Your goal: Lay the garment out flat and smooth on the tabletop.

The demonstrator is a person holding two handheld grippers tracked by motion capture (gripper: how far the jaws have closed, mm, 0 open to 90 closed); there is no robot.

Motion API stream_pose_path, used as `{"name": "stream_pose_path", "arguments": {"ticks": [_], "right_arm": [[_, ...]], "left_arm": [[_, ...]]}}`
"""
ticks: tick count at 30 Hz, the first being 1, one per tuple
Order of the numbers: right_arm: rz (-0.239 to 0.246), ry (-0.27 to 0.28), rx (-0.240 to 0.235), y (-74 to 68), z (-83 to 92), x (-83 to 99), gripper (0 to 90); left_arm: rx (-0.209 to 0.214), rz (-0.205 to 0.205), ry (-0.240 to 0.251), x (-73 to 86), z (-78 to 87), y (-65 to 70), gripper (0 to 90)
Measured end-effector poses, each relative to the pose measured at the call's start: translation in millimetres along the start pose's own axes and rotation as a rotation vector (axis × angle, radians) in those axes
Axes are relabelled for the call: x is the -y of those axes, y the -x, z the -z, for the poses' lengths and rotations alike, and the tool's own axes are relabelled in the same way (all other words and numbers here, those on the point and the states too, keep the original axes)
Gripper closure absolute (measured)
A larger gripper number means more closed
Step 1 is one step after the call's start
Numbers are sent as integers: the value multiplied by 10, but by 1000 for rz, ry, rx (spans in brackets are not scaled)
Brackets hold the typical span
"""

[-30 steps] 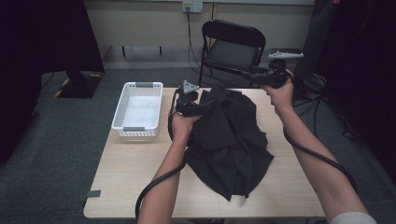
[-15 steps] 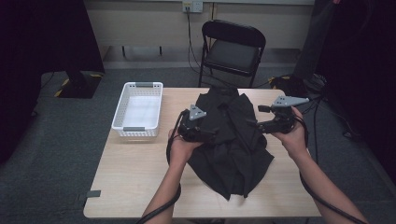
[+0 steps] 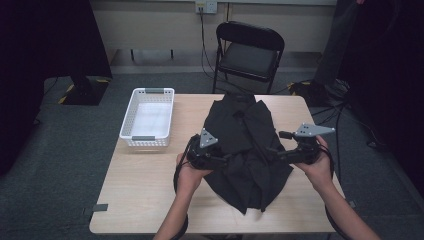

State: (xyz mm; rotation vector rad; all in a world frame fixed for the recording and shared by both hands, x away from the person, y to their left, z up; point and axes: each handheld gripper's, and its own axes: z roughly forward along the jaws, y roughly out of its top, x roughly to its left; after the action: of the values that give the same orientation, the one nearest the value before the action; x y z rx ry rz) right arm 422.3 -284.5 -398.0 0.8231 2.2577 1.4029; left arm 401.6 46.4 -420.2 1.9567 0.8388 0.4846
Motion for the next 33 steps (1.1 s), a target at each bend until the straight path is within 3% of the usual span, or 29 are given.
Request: {"name": "stream_pose_path", "arguments": {"ticks": [8, 13, 21, 26, 29, 33], "right_arm": [[4, -23, -14, -84, 2, 320, 138], [10, -67, -20, -114, -22, 566, 143], [-10, -114, -27, -109, -53, 857, 143], [0, -156, -28, -102, -72, 943, 144], [12, -181, -24, -101, -97, 1002, 146], [12, -221, -32, -88, -147, 1099, 157]], "left_arm": [[23, -42, -52, 254, -32, 98, 139], [48, -68, -92, 420, -81, 145, 138], [65, -57, -132, 649, -178, 153, 137], [65, -55, -159, 730, -222, 130, 137], [67, -31, -160, 790, -231, 97, 137], [58, -54, -196, 866, -242, 77, 137]]}}
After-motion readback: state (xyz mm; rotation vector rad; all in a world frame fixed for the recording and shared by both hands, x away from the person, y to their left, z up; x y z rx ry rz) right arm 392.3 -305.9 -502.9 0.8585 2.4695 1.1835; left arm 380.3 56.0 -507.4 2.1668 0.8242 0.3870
